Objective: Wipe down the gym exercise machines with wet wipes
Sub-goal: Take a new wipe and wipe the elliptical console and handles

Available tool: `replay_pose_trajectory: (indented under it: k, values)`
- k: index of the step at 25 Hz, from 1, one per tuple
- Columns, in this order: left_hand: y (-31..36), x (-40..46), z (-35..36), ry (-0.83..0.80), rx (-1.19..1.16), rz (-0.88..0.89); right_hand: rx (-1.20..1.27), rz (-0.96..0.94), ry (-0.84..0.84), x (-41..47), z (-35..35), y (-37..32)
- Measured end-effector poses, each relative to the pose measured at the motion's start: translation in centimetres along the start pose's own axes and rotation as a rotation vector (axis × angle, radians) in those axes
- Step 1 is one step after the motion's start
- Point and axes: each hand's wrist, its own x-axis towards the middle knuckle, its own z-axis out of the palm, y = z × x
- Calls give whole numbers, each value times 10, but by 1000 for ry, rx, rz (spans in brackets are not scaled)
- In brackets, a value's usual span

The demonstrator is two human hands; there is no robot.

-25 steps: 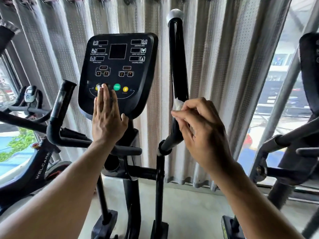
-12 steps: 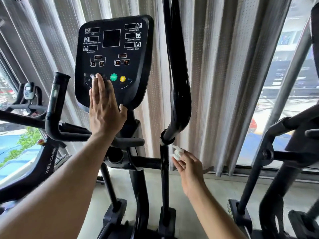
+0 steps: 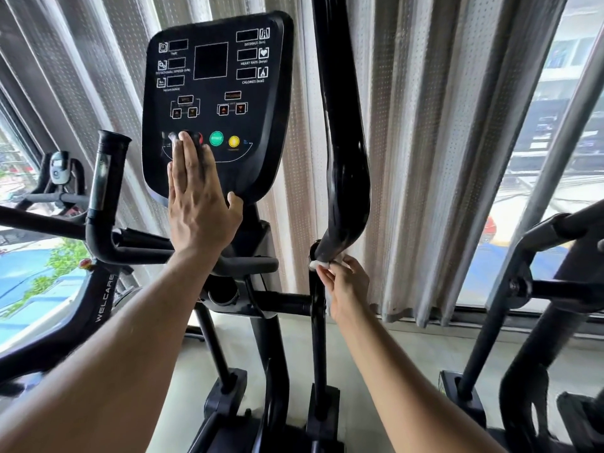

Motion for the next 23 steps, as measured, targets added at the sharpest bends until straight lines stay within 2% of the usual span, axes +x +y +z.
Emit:
replay_pose_trajectory:
  k: [5,8,14,16,19,23]
  values:
    - [0,0,0,0,-13,-6,179,33,-102,-43,1,-22]
    - [1,0,0,-2,-8,4,190,3,-170,-58,-6,-33]
    - [-1,1,0,-5,-14,-2,141,53,30,-24,11,-9]
    - [-1,1,-1,1,-21,-1,164,54,50,-23,12,-8]
    - [-1,0,-1,-9,-15,-7,200,56,-19,-51,12,-25]
    - [-1,0,0,-3,-15,4,226,62,-200,-119,11,-70]
